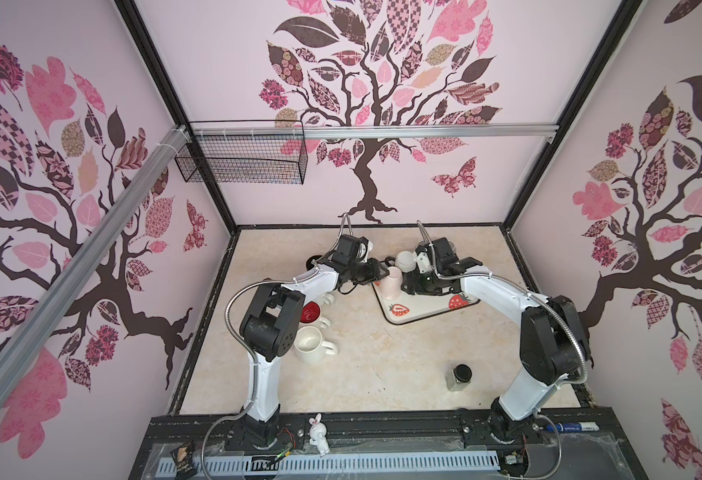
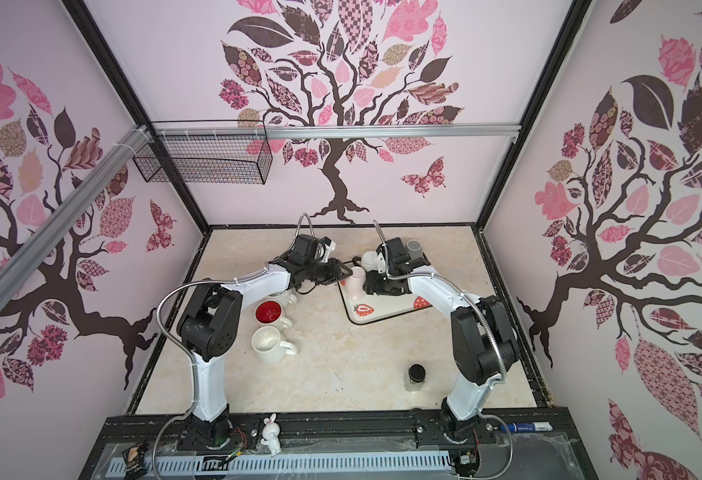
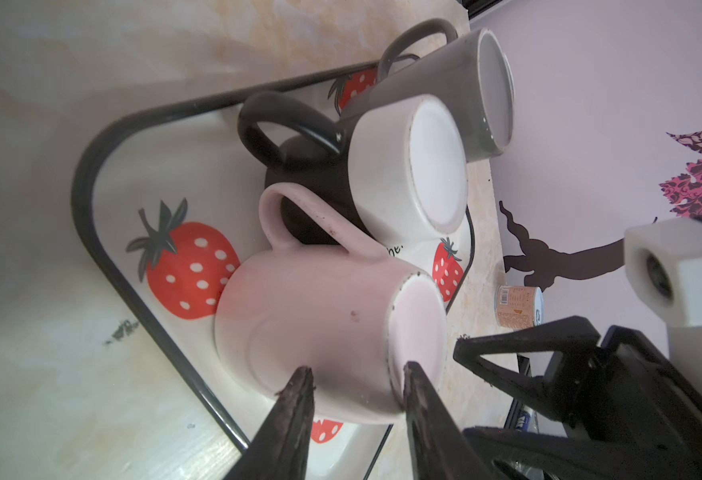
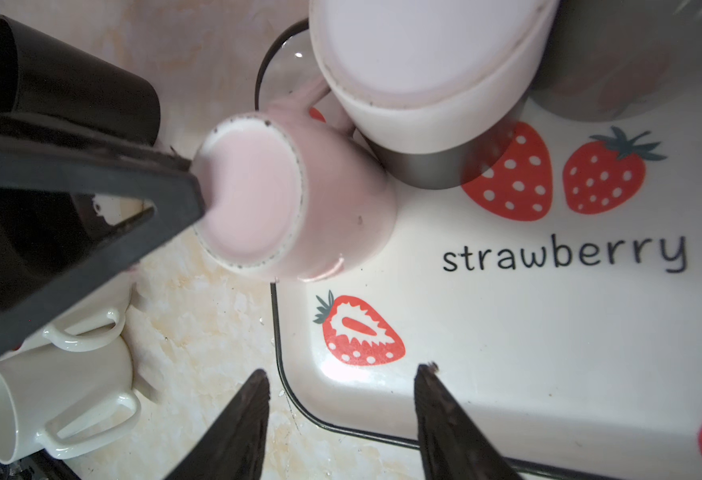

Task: Turn the mug right side up
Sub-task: 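Lift and tilt the pink mug with the left gripper while the right gripper approaches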

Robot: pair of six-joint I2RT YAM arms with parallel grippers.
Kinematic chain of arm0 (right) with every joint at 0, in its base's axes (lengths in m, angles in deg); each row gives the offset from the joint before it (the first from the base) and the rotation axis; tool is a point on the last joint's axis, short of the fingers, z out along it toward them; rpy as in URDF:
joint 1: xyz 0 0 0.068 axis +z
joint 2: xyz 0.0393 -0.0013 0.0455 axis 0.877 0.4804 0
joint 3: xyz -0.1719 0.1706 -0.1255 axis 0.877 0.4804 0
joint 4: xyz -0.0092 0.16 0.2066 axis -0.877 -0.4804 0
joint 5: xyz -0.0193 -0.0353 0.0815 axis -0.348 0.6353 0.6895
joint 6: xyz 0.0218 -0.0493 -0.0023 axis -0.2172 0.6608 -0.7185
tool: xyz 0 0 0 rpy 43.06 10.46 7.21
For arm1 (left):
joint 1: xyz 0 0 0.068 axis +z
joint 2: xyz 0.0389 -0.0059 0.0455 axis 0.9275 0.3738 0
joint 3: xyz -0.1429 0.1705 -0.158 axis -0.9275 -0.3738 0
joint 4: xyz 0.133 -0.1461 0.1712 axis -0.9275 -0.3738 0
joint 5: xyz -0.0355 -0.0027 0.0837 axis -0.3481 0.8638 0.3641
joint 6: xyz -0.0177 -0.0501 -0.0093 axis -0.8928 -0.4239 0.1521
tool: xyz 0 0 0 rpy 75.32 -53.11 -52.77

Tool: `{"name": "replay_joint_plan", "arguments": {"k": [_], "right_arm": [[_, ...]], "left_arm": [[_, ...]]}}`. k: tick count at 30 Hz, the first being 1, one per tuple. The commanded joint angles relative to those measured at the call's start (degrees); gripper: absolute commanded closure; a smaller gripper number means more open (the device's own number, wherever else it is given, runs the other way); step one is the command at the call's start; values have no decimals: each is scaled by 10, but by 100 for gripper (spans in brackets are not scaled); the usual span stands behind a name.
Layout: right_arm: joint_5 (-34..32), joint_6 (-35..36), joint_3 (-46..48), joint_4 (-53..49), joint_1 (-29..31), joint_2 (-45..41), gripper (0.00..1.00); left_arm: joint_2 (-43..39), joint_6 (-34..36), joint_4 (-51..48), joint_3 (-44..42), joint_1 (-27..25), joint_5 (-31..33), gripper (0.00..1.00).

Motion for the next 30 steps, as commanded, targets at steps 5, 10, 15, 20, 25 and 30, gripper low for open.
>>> {"name": "replay_joint_plan", "arguments": {"k": [5, 10, 15, 20, 25, 30], "right_arm": [[-26, 28, -3, -26, -7, -43, 38], [-27, 30, -11, -39, -26, -54, 38], [-19, 37, -7, -44, -28, -75, 37], [0, 27, 7, -43, -27, -83, 37], [-6, 18, 28, -49, -27, -85, 36], [21, -4, 49, -32, -26, -75, 36]], "left_arm": [[-45, -63, 101, -97, -39, 21, 63], [-50, -68, 122, -103, -83, 26, 63], [-99, -32, 96, -115, -82, 58, 63], [-129, 7, 44, -104, -63, 95, 61], [-101, 1, 29, -87, -36, 95, 61], [-60, -17, 41, -91, -38, 93, 61]]}}
